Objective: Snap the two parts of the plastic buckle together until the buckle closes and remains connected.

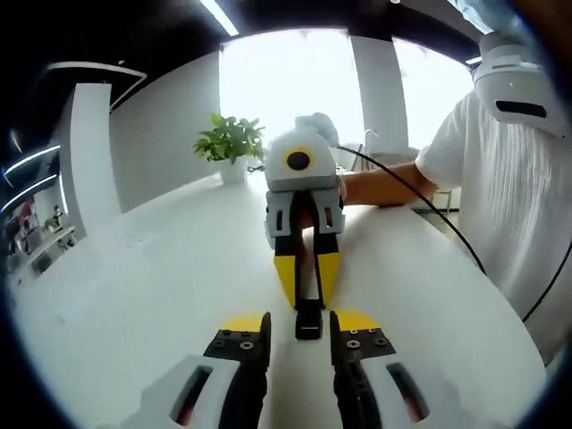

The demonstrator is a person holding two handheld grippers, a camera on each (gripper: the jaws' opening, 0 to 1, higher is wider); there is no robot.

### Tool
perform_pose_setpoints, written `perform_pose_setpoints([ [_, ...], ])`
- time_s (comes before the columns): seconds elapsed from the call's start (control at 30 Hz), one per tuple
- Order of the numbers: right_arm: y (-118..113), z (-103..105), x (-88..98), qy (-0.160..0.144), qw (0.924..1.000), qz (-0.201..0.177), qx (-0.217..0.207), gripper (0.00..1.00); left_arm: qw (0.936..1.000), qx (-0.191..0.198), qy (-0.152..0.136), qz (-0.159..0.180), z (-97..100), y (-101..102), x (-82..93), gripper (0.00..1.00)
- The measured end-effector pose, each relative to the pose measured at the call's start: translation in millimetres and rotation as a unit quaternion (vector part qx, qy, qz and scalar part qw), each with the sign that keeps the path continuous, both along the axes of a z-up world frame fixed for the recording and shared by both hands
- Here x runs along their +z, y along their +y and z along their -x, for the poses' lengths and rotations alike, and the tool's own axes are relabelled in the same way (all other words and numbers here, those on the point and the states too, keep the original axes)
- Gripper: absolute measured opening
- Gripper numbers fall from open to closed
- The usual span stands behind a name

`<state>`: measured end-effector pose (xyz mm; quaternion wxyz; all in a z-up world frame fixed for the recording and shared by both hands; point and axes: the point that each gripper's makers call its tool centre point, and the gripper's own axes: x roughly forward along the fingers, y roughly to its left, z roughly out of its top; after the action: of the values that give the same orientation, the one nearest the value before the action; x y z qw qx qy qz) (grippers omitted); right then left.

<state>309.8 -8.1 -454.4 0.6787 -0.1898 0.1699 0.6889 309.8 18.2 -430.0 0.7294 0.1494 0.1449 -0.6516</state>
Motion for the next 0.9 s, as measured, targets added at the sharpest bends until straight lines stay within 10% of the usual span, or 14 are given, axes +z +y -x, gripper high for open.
perform_pose_setpoints([
  [0.9, -1.9, -36.3, -0.9, 0.001, 0.9998, 0.018, -0.009, 0.10, 0.9998, 0.019, -0.010, 0.005, -4.4, 10.9, 6.5, 0.26],
])
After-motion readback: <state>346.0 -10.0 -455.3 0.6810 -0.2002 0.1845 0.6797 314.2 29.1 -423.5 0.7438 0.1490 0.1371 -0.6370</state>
